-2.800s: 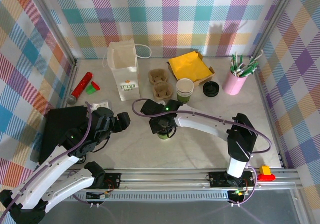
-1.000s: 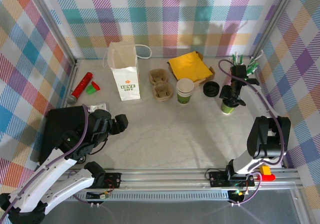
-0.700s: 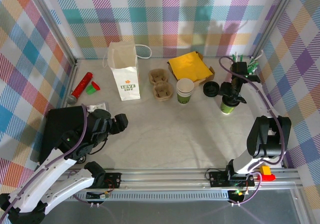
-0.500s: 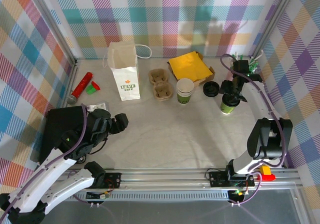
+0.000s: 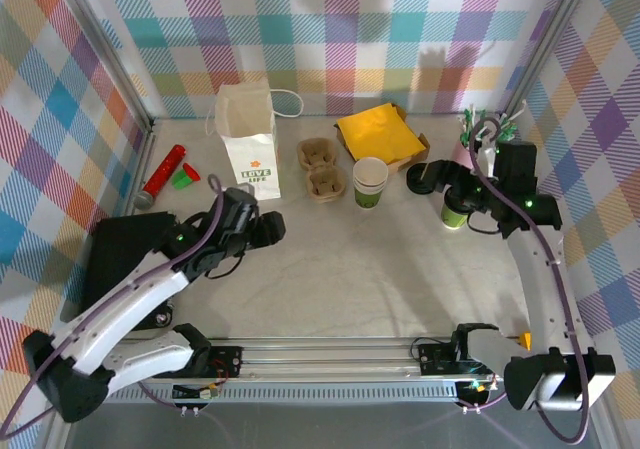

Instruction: Pack the takeout coffee

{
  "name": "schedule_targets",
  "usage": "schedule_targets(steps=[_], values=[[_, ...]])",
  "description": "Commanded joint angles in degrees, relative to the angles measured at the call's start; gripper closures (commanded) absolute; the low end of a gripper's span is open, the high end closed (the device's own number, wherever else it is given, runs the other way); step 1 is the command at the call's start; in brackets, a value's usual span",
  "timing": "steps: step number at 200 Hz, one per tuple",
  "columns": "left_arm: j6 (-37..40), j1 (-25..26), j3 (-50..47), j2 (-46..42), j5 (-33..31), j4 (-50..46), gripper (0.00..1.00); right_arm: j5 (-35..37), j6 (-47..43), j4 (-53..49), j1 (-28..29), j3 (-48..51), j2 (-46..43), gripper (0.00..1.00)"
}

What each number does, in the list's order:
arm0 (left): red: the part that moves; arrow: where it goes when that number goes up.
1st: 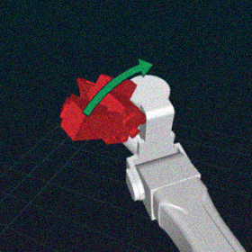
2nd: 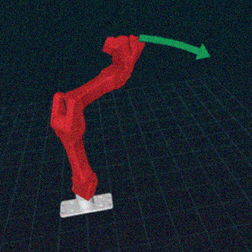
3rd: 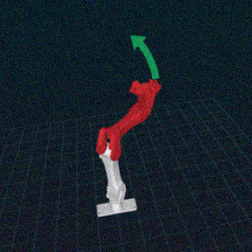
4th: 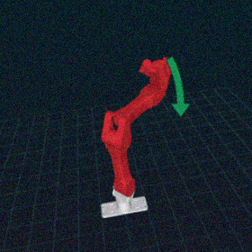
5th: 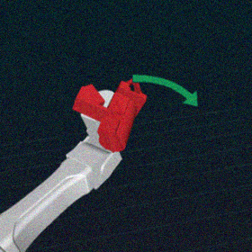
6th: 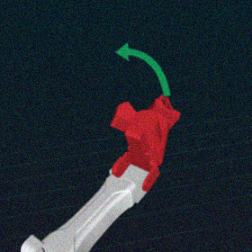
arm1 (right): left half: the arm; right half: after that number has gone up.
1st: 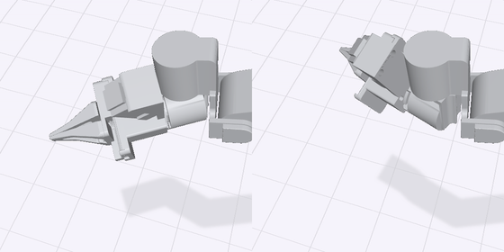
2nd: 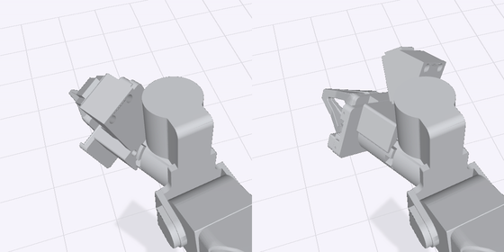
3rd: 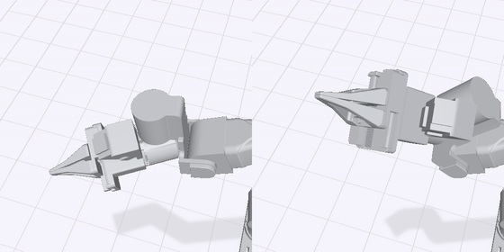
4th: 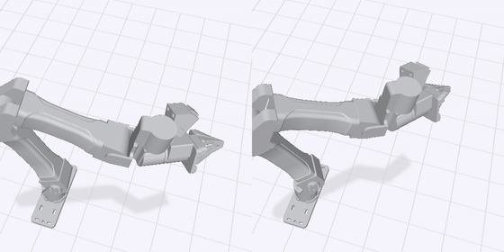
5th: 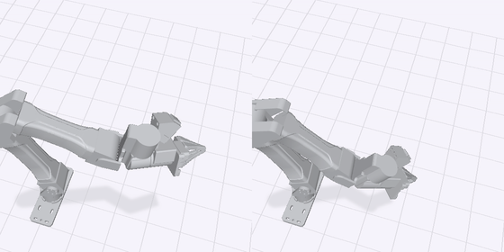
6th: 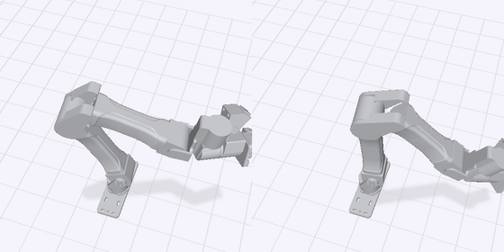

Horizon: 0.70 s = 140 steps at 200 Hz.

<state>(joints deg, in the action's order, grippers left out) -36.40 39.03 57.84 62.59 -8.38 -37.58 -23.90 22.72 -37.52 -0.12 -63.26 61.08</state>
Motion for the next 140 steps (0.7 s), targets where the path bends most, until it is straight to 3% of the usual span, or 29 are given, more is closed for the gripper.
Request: schedule_targets(steps=[1,54,83,140], values=[[0.4,1.6,4.5,5.9,0.7,4.5,0.28,-12.5,4.0,8.2,2.2,5.8,-0.8,0.11],[-1.1,3.3,14.4,23.3,-5.9,5.0,0.3,-7.0,2.5,19.2,13.8,18.7,-3.7,0.11],[-1.8,3.3,18.5,30.3,-10.0,6.4,0.4,-2.2,0.7,24.6,19.2,24.7,-4.8,0.11],[-4.6,0.6,25.3,42.4,-11.6,7.2,0.45,2.6,-1.5,33.4,23.4,33.3,-3.6,0.12]])
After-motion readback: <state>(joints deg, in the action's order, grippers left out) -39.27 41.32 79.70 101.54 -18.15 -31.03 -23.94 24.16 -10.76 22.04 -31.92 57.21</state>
